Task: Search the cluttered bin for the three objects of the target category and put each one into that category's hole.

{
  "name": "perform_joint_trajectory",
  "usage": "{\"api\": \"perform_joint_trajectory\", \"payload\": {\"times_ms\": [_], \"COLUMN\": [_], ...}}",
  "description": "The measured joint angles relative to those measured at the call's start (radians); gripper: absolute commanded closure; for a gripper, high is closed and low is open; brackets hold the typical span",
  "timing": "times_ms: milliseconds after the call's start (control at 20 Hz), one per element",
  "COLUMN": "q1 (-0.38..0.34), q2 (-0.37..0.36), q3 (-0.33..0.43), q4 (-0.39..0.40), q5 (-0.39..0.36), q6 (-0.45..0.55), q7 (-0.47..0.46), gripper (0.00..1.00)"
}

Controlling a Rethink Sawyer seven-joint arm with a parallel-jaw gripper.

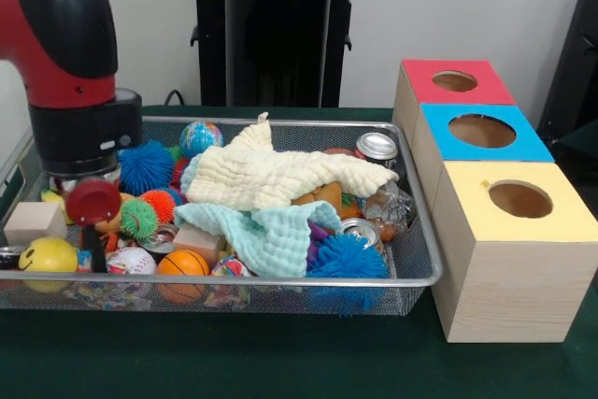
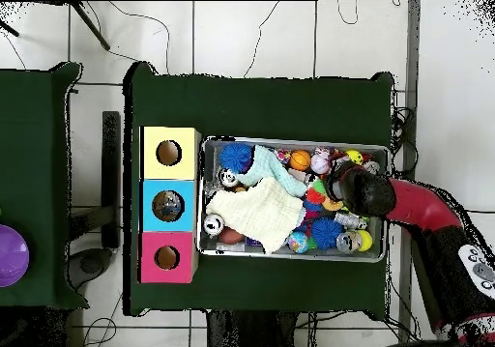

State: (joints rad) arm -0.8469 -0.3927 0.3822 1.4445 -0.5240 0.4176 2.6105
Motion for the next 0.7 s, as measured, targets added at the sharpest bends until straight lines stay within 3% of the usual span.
{"api": "perform_joint_trajectory", "payload": {"times_ms": [350, 700], "q1": [-0.034, -0.024], "q2": [0.091, 0.127], "q3": [0.037, 0.079], "q4": [-0.094, -0.21], "q5": [-0.058, -0.062], "q6": [0.059, 0.282], "q7": [-0.121, -0.241], "gripper": [0.0, 0.0]}}
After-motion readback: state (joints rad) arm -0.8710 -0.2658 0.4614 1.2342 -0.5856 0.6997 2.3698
